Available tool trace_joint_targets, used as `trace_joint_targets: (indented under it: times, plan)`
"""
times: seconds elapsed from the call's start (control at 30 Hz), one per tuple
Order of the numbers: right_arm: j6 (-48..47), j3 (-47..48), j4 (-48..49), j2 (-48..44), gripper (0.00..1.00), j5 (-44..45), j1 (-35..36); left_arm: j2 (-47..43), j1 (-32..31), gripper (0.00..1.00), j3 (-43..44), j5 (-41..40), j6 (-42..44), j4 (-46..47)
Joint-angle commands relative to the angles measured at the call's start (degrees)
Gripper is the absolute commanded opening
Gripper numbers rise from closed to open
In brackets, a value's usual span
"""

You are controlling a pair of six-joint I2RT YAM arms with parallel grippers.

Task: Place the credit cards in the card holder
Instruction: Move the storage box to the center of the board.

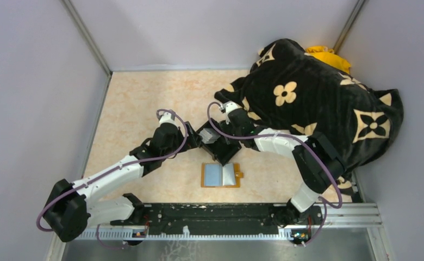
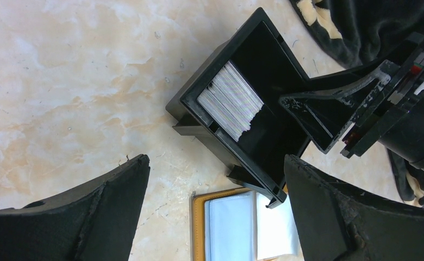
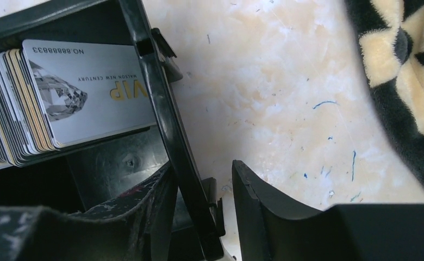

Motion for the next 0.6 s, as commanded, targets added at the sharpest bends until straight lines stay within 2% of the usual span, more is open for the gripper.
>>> trace_joint_targets:
  times: [0.0, 0.13, 0.23, 0.57]
  plan:
    - [-0.4, 4.5, 3.6, 1.4, 0.4, -0.1, -0.3, -1.0, -0.4, 0.99, -0.5, -0.1, -0.3, 0.2]
    - [-2.4, 7.2, 3.3, 4.2, 0.31, -0.3, -0.4, -0.9, -0.4, 0.99, -0.6, -0.3, -0.4, 0.5]
    - [-4.3, 10.0, 2.4, 6.3, 0.2, -1.8, -0.7, -0.8, -0.4, 0.99, -0.6, -0.6, -0.3, 0.7]
    - [-9.2, 19.4, 1.2, 13.3, 0.19, -6.5, -2.2, -1.0, -0.4, 1.0, -1.3, -2.2, -0.4, 1.7]
